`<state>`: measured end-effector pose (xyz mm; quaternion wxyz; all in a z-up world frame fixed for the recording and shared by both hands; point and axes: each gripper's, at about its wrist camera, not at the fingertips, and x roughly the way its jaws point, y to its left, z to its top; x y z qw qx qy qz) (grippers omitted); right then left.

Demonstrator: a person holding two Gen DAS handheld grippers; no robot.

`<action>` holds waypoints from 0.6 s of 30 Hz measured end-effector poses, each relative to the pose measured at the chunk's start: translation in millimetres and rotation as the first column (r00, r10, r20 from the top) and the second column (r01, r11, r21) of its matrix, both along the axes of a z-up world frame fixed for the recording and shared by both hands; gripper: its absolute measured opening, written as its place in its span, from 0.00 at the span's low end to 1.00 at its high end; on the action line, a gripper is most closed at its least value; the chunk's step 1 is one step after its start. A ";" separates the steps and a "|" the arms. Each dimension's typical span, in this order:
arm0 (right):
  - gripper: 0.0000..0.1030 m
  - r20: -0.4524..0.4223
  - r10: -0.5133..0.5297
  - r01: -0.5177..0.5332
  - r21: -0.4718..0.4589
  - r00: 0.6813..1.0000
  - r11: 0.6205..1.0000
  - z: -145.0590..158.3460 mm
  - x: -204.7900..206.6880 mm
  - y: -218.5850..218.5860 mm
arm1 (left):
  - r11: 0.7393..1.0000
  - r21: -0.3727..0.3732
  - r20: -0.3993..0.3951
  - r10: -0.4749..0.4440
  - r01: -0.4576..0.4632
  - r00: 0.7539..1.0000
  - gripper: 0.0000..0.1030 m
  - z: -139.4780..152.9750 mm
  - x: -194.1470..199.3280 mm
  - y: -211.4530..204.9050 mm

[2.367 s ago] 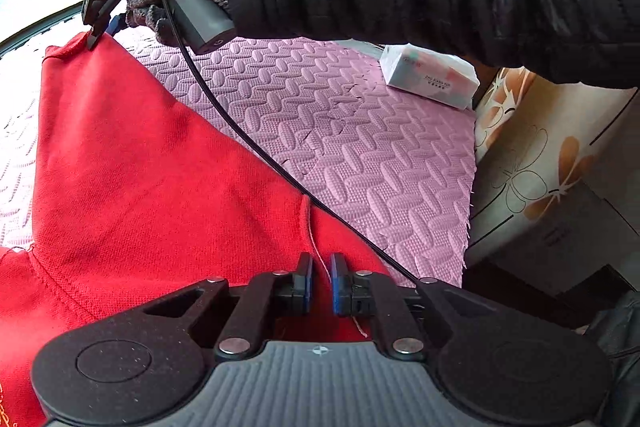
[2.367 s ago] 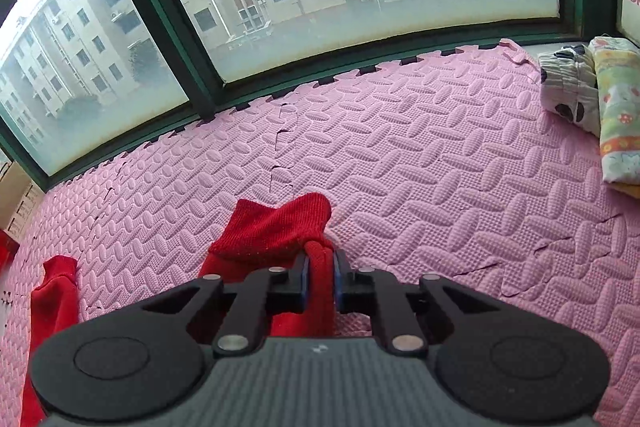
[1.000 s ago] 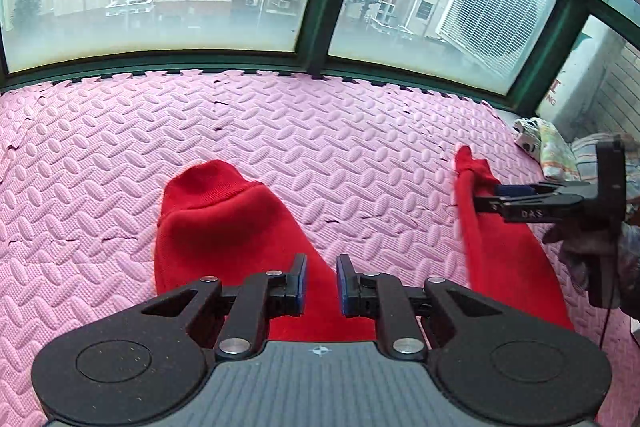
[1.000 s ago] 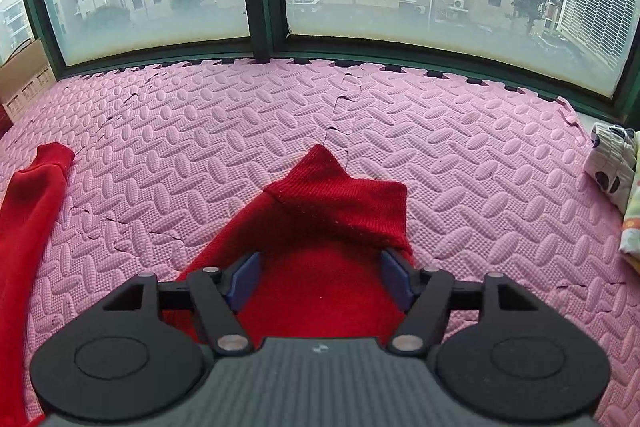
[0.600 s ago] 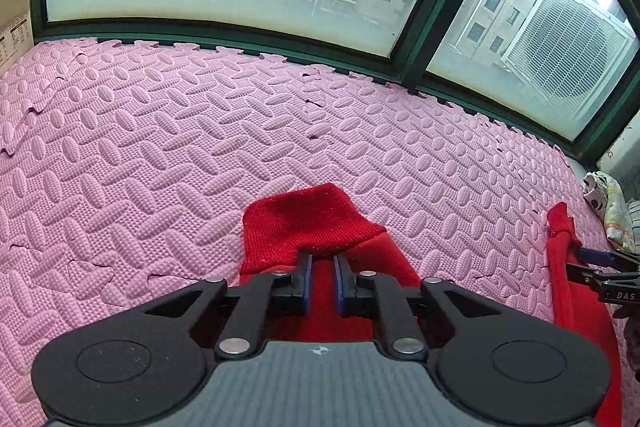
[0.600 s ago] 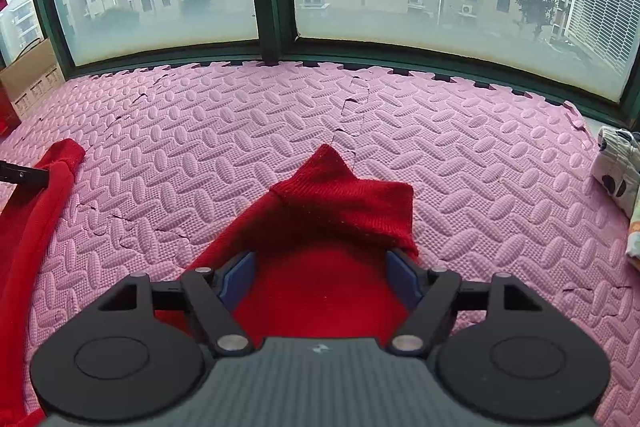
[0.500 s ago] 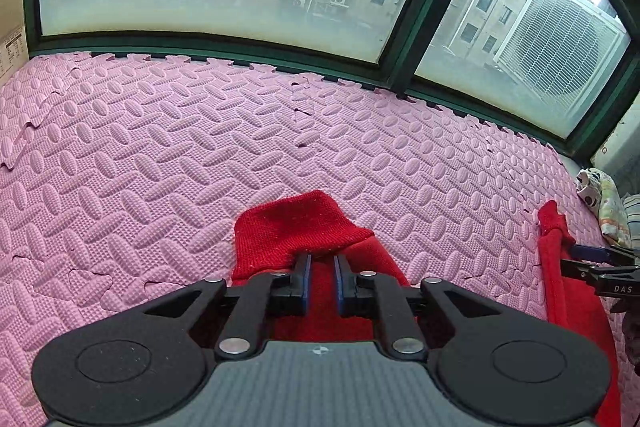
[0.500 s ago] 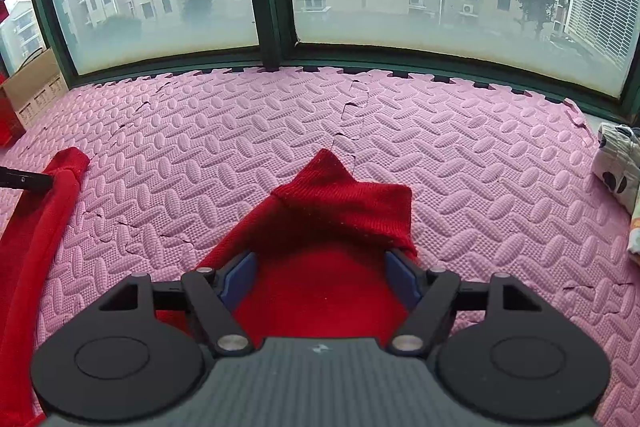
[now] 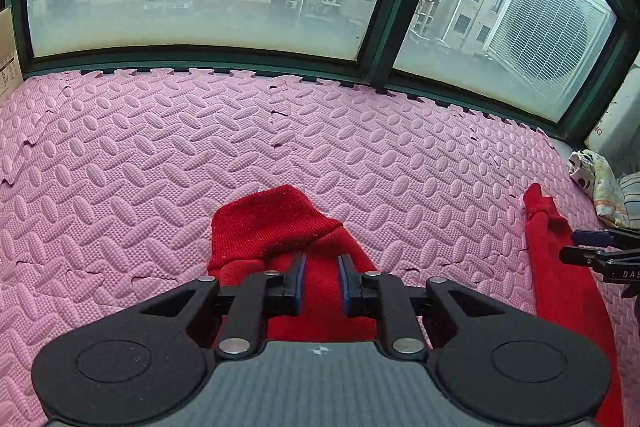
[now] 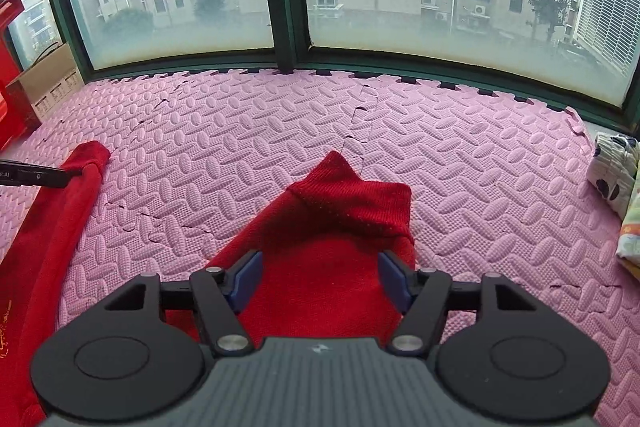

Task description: Fold clothes

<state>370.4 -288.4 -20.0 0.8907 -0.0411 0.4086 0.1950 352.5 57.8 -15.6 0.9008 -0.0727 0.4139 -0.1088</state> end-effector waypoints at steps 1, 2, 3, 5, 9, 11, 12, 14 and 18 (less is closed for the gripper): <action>0.63 -0.008 0.019 -0.019 -0.001 1.000 1.000 2.7 -8.1 -0.3 | 1.000 0.005 -0.001 -0.015 0.015 1.000 0.28 3.5 -9.6 -3.7; 0.63 -0.017 0.038 -0.038 -0.002 0.999 0.999 5.0 -16.7 -0.7 | 0.999 0.011 -0.007 -0.032 0.032 0.999 0.30 5.4 -20.3 -8.1; 0.63 -0.026 0.056 -0.056 -0.005 0.998 0.998 6.5 -25.0 -0.8 | 0.999 0.018 -0.014 -0.049 0.049 0.999 0.30 6.9 -31.5 -12.7; 0.63 -0.042 0.093 -0.094 -0.014 0.995 0.995 10.3 -47.7 -0.3 | 0.996 0.019 -0.024 -0.090 0.090 0.996 0.30 8.9 -56.6 -22.2; 0.63 -0.039 0.167 -0.168 -0.018 0.985 0.986 17.3 -92.4 2.8 | 0.987 0.010 -0.036 -0.158 0.158 0.987 0.30 12.6 -109.8 -41.2; 0.63 -0.039 0.215 -0.216 -0.008 0.976 0.976 21.3 -122.3 5.3 | 0.984 0.001 -0.036 -0.177 0.177 0.984 0.30 12.0 -132.8 -48.1; 0.63 -0.040 0.236 -0.236 -0.001 0.971 0.972 21.4 -135.6 6.6 | 0.983 -0.003 -0.036 -0.186 0.186 0.982 0.30 11.6 -144.0 -51.4; 0.62 -0.044 0.268 -0.268 0.008 0.962 0.963 17.8 -158.0 9.4 | 0.982 -0.008 -0.042 -0.189 0.188 0.981 0.29 7.1 -160.5 -55.3; 0.61 -0.071 0.283 -0.284 -0.006 0.956 0.959 0.9 -187.3 11.4 | 0.985 -0.002 -0.067 -0.170 0.171 0.983 0.28 -6.4 -184.1 -57.3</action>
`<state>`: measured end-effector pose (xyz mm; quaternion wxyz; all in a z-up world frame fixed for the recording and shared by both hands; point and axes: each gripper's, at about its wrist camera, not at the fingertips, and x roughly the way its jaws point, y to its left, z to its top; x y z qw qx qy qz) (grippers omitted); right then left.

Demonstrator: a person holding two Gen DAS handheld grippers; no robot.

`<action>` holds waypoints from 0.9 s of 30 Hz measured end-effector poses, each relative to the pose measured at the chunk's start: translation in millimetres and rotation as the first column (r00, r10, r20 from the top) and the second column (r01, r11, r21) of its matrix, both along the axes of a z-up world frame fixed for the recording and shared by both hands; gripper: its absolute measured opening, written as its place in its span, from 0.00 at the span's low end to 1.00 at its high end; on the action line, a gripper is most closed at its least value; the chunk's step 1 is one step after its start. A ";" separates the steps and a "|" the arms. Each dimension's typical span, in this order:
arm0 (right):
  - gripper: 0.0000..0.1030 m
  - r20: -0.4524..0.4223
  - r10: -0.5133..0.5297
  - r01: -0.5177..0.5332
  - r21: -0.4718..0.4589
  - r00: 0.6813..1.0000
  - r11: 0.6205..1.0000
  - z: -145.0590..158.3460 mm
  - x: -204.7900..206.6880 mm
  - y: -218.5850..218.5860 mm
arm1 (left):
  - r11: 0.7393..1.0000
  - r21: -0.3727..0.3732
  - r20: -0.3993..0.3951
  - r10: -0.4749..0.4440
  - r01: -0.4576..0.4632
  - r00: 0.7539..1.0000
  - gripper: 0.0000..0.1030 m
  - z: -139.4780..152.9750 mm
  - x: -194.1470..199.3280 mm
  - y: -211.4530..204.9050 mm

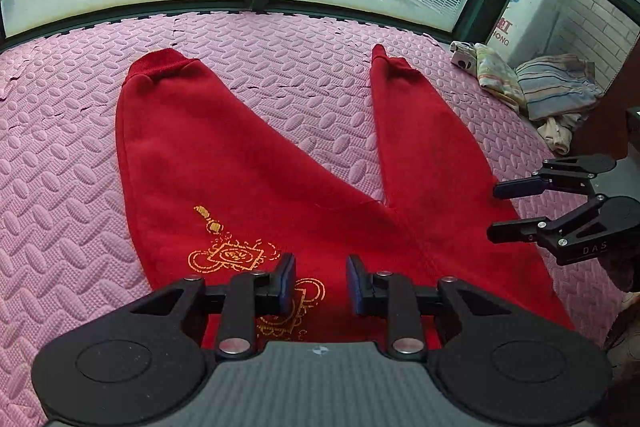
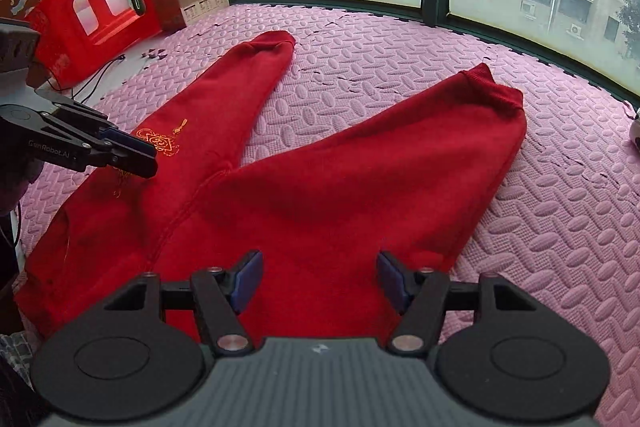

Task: Fold clothes
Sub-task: 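Open both grippers and release the flattened red trousers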

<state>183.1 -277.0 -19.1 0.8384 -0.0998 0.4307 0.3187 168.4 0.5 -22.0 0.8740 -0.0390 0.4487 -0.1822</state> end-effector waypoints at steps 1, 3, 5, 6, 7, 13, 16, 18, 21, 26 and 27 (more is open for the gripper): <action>0.61 -0.005 -0.004 0.004 -0.012 1.000 1.000 -4.9 -5.2 -1.2 | 1.000 0.004 -0.010 0.011 -0.011 1.000 0.27 -4.5 -2.7 2.2; 0.61 0.032 0.004 -0.003 -0.029 0.999 1.000 -7.8 -18.3 -5.3 | 0.999 0.011 -0.001 0.044 -0.044 0.999 0.21 -7.9 -8.4 11.0; 0.60 0.039 0.003 -0.001 -0.033 0.999 0.999 -4.4 -27.0 -8.4 | 0.997 0.011 0.010 0.073 -0.073 0.997 0.21 -5.1 -13.9 19.4; 0.60 0.040 0.000 0.001 -0.026 0.999 1.000 -1.8 -29.7 -8.5 | 0.997 0.006 0.016 0.081 -0.081 0.997 0.21 -2.5 -17.4 22.4; 0.60 0.041 -0.002 0.003 -0.019 0.999 1.000 0.8 -32.4 -8.6 | 0.996 0.000 0.021 0.089 -0.089 0.996 0.21 0.1 -20.8 25.4; 0.60 0.033 0.028 -0.028 0.004 0.999 1.000 6.2 -56.4 0.2 | 0.995 0.032 0.021 0.097 -0.098 0.995 0.22 -4.3 -40.2 26.3; 0.60 0.048 0.038 -0.036 -0.052 0.998 0.998 0.0 -70.7 5.2 | 0.993 0.051 0.032 0.107 -0.109 0.994 0.22 -6.3 -45.2 27.9; 0.60 0.068 0.028 -0.025 -0.056 0.997 0.998 5.4 -78.0 3.5 | 0.992 0.050 0.037 0.113 -0.115 0.993 0.22 -2.2 -48.0 28.4; 0.60 0.096 0.017 -0.012 -0.052 0.995 0.999 13.3 -89.4 1.3 | 0.994 0.036 0.062 0.099 -0.101 0.993 0.22 8.7 -56.8 24.7; 0.60 0.086 0.042 -0.038 -0.049 0.995 0.998 7.9 -106.4 6.1 | 1.000 0.017 0.080 0.012 -0.013 0.997 0.23 13.5 -74.9 5.5; 0.60 0.084 0.049 -0.044 -0.057 0.995 0.997 6.1 -109.2 6.8 | 0.999 0.034 0.072 -0.007 0.004 0.997 0.23 9.8 -77.7 0.6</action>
